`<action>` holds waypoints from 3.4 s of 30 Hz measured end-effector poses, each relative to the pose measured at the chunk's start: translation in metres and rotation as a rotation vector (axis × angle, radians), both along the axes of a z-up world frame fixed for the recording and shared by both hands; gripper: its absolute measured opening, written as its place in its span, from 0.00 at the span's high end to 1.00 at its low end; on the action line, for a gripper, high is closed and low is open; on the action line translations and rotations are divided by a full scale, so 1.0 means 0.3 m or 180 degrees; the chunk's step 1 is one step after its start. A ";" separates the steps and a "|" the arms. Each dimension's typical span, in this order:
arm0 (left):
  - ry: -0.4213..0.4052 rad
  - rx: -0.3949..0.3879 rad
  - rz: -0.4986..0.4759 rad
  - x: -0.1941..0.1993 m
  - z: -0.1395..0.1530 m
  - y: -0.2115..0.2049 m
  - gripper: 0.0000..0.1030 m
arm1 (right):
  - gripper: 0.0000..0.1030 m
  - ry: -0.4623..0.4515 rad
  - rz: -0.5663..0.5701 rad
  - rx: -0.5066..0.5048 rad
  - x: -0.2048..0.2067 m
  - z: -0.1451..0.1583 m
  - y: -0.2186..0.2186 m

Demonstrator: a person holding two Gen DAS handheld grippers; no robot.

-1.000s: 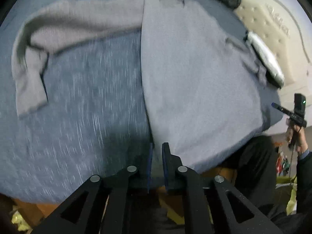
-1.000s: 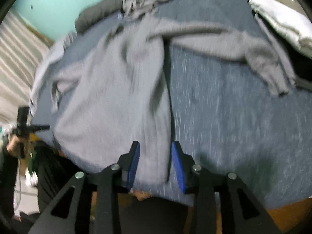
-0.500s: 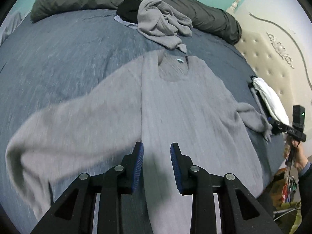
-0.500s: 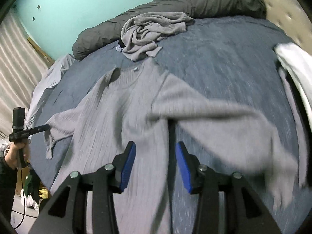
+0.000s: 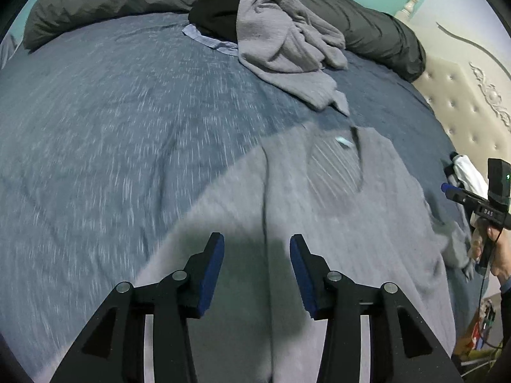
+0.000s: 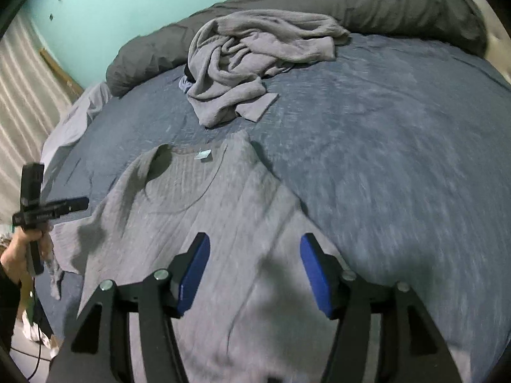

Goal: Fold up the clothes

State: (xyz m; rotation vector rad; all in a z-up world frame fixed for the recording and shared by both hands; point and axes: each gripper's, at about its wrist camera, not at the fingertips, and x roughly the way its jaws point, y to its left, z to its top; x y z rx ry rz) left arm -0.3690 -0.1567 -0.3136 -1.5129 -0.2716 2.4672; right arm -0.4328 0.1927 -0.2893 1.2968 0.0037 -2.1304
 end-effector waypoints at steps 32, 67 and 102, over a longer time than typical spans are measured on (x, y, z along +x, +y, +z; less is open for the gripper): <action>0.0222 -0.0581 -0.0377 -0.194 -0.083 0.082 0.96 | 0.95 0.0580 0.0513 0.0618 -0.159 -0.076 -0.241; 0.0489 -0.0092 0.0326 -0.319 0.005 -0.030 0.43 | 0.47 0.0745 -0.0806 -0.0008 -0.196 -0.011 -0.060; 0.0532 0.0527 0.0664 0.727 -0.061 0.104 0.07 | 0.41 0.0177 -0.1646 -0.0405 0.810 -0.030 0.579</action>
